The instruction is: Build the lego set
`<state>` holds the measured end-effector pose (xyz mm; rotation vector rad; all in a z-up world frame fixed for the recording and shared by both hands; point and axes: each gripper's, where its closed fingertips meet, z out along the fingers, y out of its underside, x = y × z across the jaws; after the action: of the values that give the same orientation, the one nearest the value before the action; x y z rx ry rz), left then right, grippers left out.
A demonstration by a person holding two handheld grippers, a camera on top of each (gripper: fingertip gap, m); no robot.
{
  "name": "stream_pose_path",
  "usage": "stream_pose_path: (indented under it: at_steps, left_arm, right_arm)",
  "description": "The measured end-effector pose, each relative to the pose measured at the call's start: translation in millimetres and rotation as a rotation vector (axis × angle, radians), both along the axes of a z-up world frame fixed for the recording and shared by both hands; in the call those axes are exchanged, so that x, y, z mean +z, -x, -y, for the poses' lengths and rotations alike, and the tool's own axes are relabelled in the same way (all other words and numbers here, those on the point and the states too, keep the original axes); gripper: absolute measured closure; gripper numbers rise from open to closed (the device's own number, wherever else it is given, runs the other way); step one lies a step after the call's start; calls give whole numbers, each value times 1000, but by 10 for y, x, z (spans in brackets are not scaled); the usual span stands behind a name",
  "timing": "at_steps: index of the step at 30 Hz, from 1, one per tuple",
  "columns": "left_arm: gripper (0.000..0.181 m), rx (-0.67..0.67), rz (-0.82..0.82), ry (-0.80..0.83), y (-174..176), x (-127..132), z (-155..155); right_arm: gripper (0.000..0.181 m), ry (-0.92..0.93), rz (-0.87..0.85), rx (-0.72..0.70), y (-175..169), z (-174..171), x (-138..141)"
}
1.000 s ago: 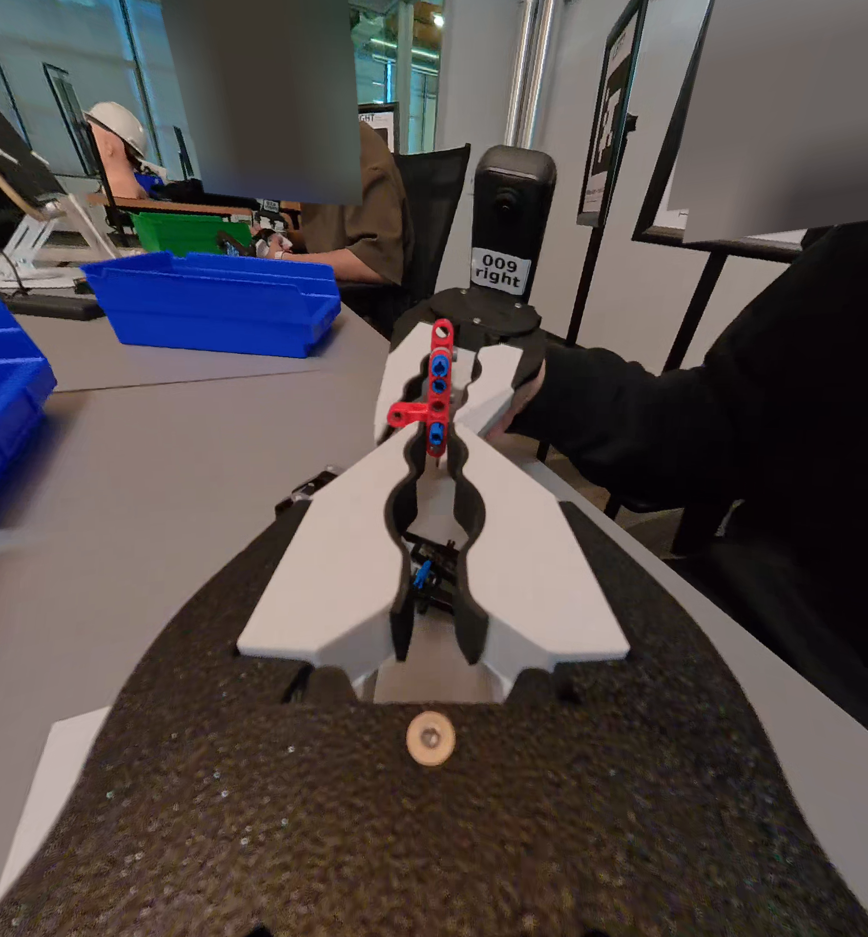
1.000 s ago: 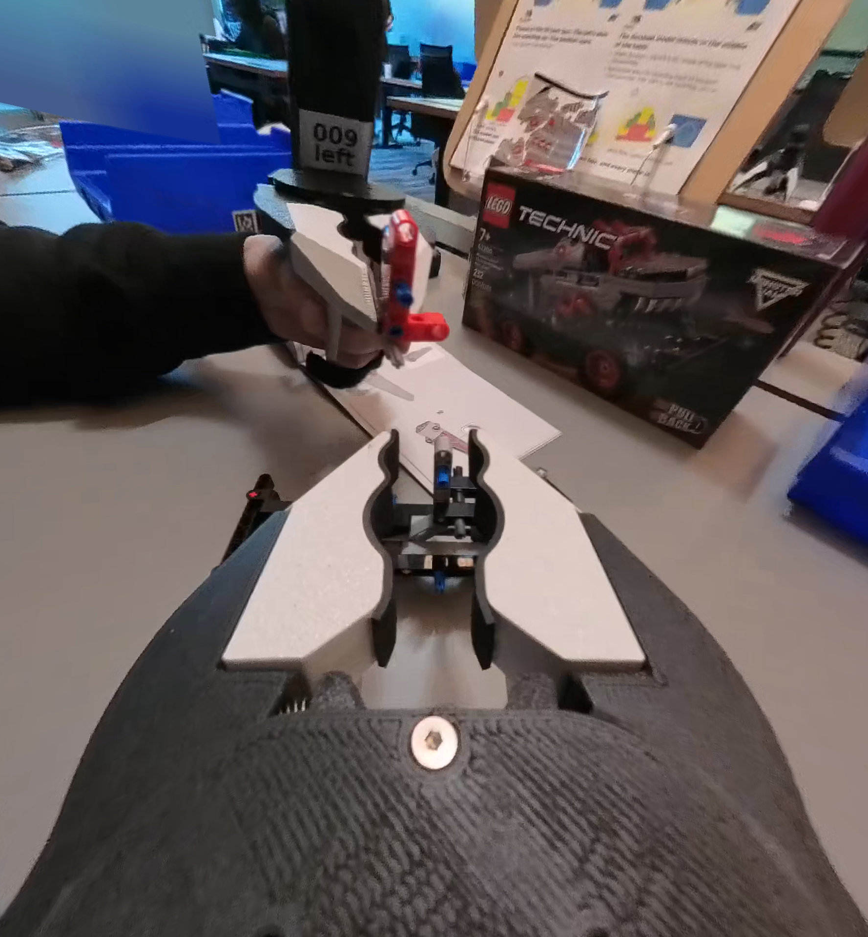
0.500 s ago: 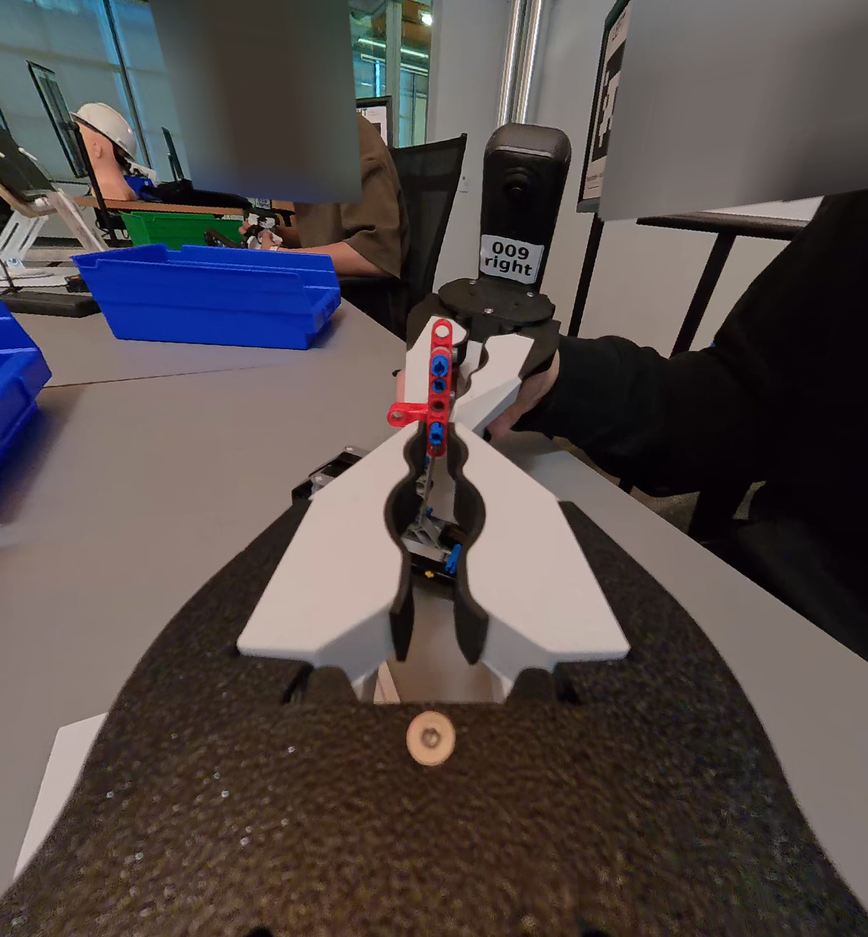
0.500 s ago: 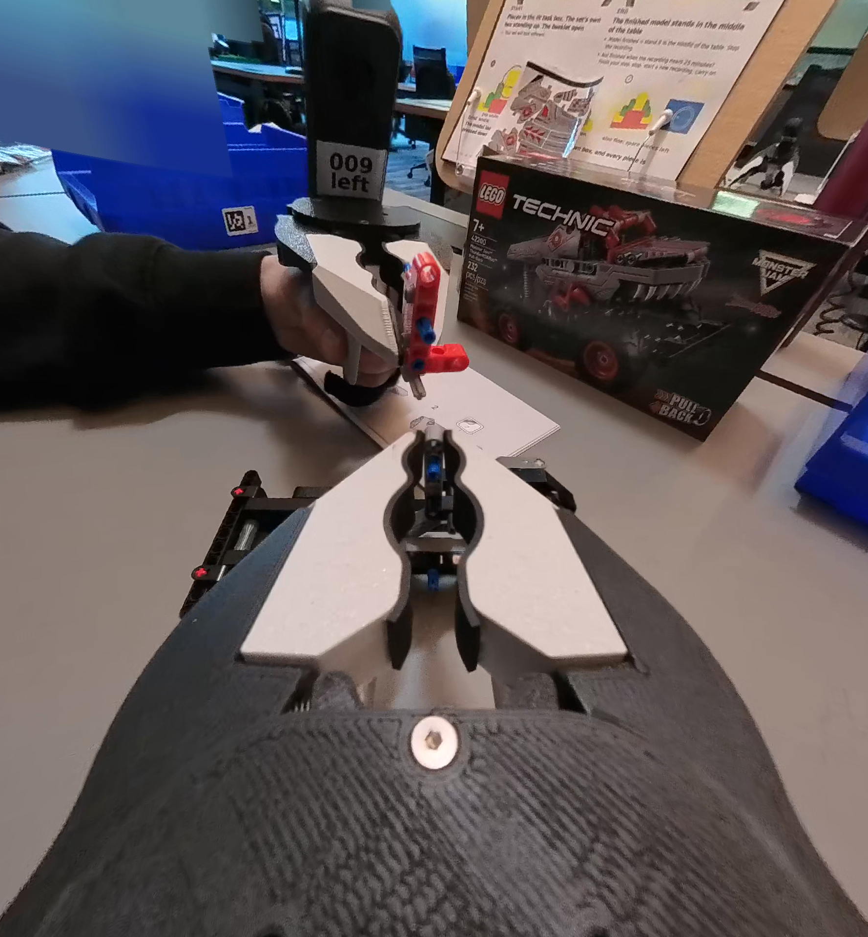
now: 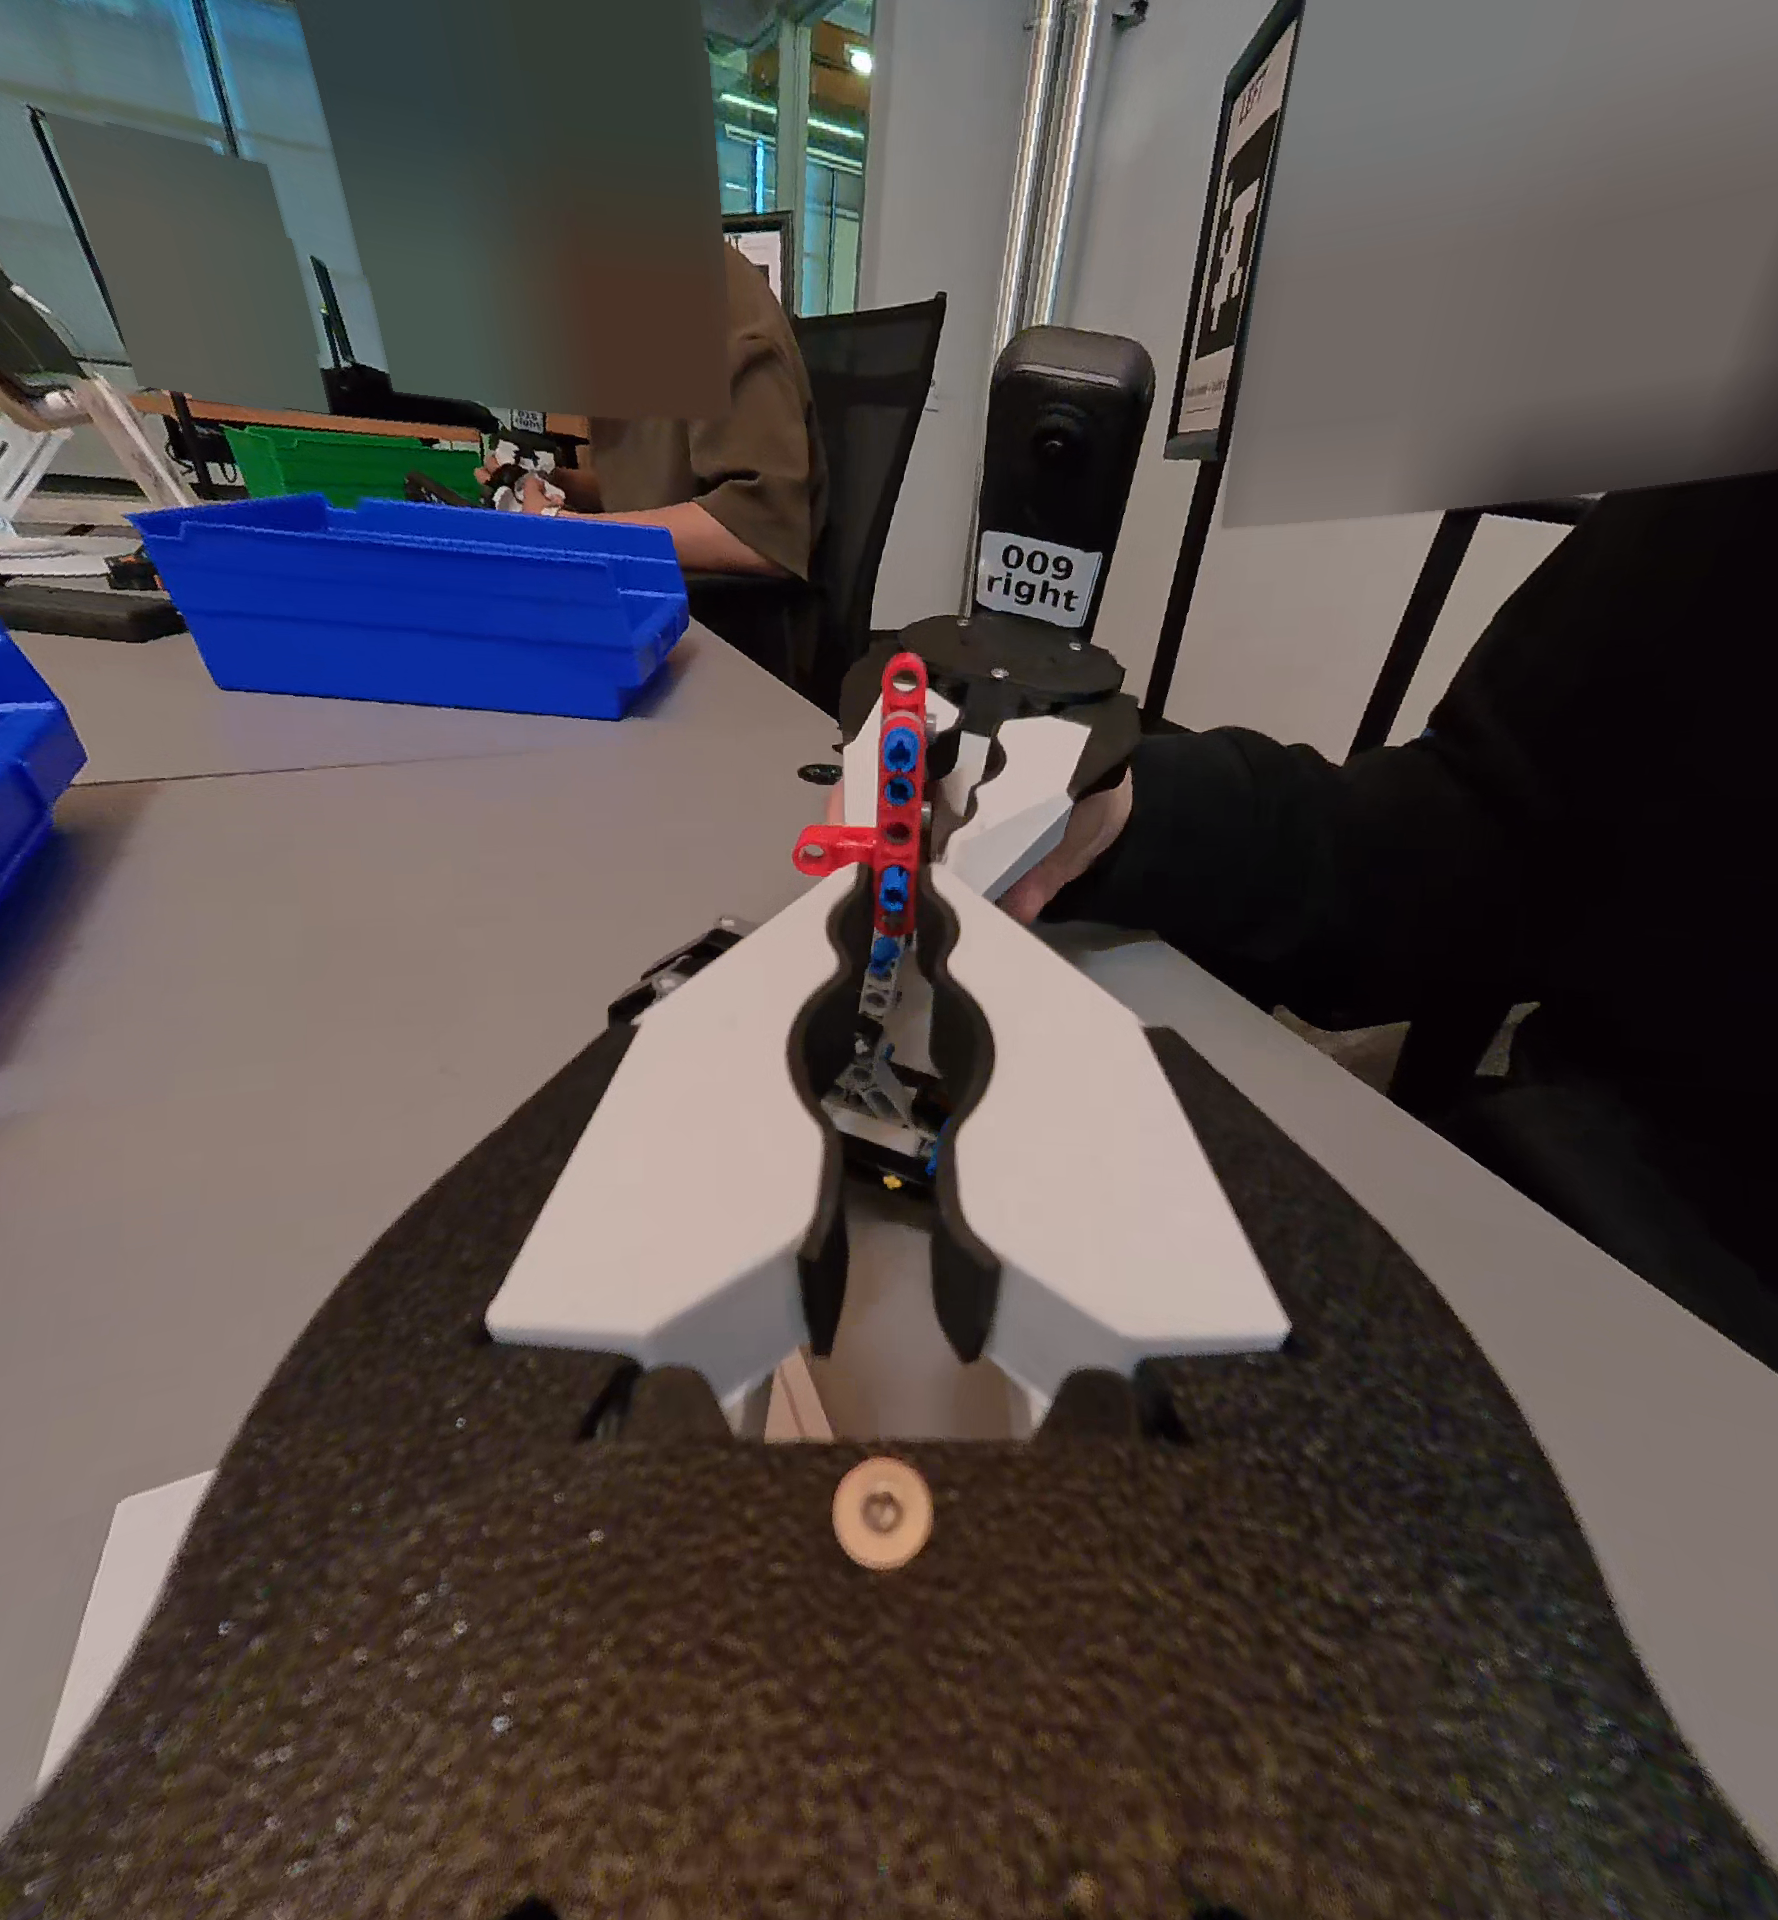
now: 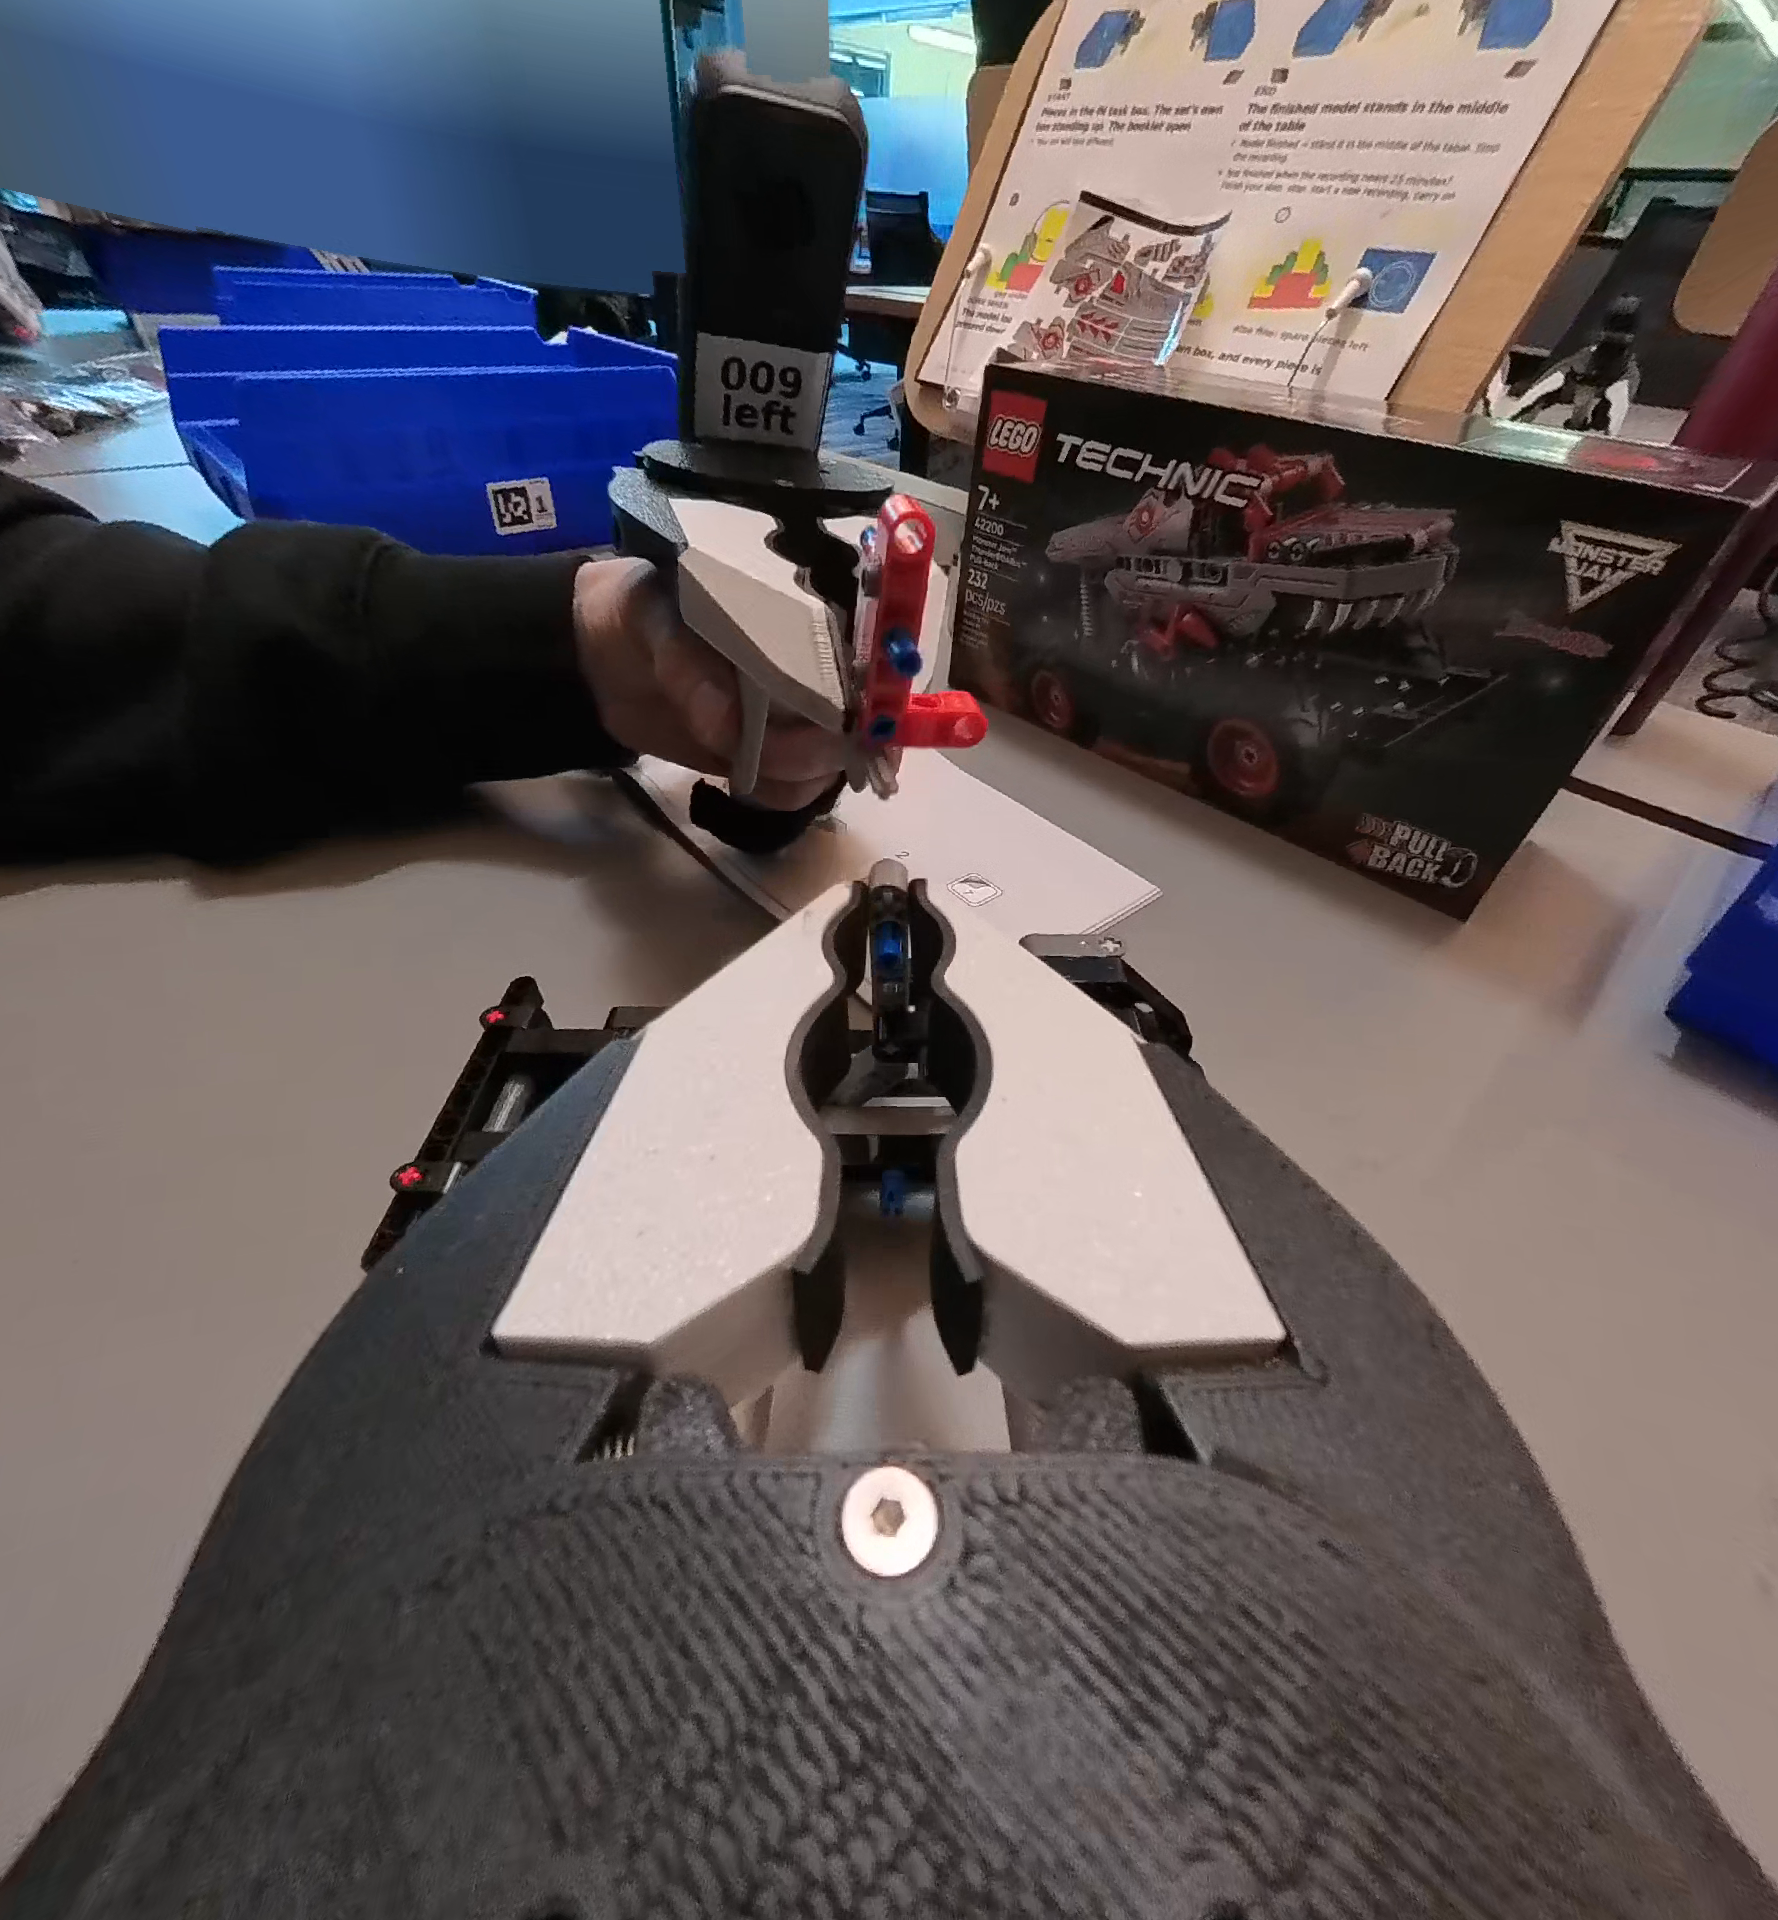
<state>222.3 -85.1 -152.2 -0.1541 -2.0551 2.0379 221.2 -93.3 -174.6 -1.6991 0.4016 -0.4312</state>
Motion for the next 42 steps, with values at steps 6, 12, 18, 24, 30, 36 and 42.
stream_pose_path:
  at_steps: [6,12,18,24,30,36,42]
  left_arm:
    - [178,15,41,1,57,47,27]
    - [177,1,39,-1,132,47,89]
    - [177,11,37,27,141,102,103]
    - [177,4,63,27,178,129,103]
    - [177,-15,52,33,208,114,110]
    - [177,-15,41,28,201,81,118]
    - [177,-10,32,43,198,81,124]
  right_arm:
    - [176,-12,-33,33,-22,55,5]
    - [176,-223,-46,196,132,133,239]
    - [176,-233,-48,246,181,122,252]
    - [176,-243,-43,267,193,95,268]
    - [176,-245,-42,269,193,92,269]
    - [176,-222,-39,273,199,58,244]
    - [176,-224,-39,272,200,64,246]
